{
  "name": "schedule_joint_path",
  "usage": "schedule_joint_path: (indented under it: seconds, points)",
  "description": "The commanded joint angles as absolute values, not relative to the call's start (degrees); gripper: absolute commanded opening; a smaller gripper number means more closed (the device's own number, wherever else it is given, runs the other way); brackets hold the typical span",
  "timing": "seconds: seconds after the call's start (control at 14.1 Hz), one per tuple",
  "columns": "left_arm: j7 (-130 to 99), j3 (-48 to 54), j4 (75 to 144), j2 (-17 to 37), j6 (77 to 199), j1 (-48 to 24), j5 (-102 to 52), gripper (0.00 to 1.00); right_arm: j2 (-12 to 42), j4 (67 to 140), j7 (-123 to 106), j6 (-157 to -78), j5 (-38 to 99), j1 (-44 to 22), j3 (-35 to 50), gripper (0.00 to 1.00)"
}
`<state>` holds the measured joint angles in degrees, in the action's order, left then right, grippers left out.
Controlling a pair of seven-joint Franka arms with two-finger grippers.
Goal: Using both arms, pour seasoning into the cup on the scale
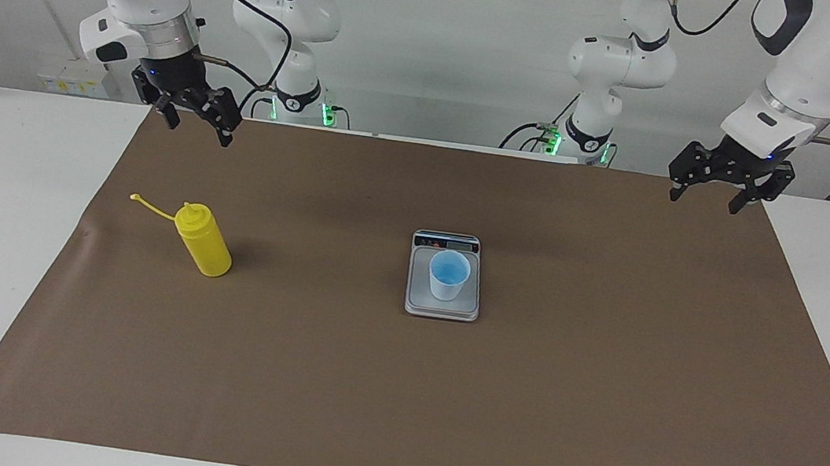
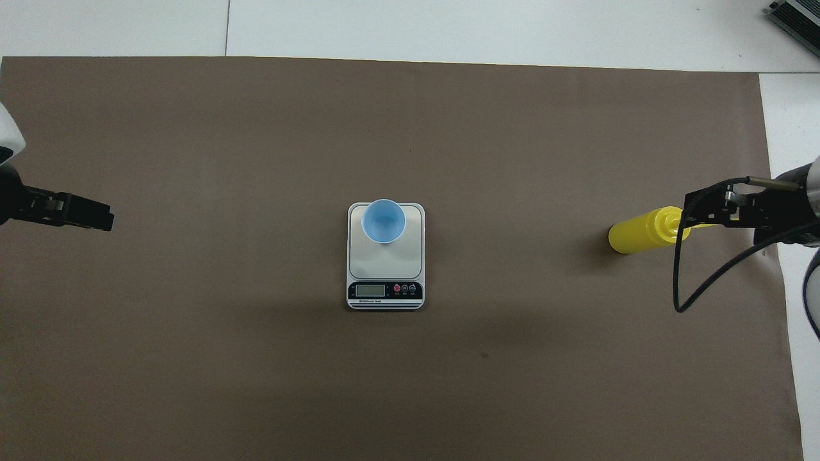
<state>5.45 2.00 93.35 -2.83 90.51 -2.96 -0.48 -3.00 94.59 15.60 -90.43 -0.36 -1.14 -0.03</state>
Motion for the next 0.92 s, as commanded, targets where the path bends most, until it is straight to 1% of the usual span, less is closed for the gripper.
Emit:
schedule_joint_path:
  seconds: [0.0, 0.35, 0.5, 0.85]
  points:
    - [5.54, 2.37, 95.19, -4.22, 91.58, -2.02, -1.32, 1.00, -3.34, 94.83, 14.41, -89.91, -0.26, -0.26, 0.53, 1.00]
    - [5.45, 2.46, 95.18, -4.22, 92.02, -2.64, -1.32, 1.00, -3.34, 94.83, 14.33, -89.91, -0.26, -0.26, 0.53, 1.00]
    - [5.54, 2.55, 95.80, -4.22, 94.64, -2.11, -1.49, 1.00, -3.34, 94.83, 14.41, -89.91, -0.26, -0.26, 0.53, 1.00]
    - [5.45, 2.46, 95.71, -4.22, 94.40, -1.93, -2.46, 1.00, -3.34, 94.83, 14.33, -89.91, -0.26, -0.26, 0.53, 1.00]
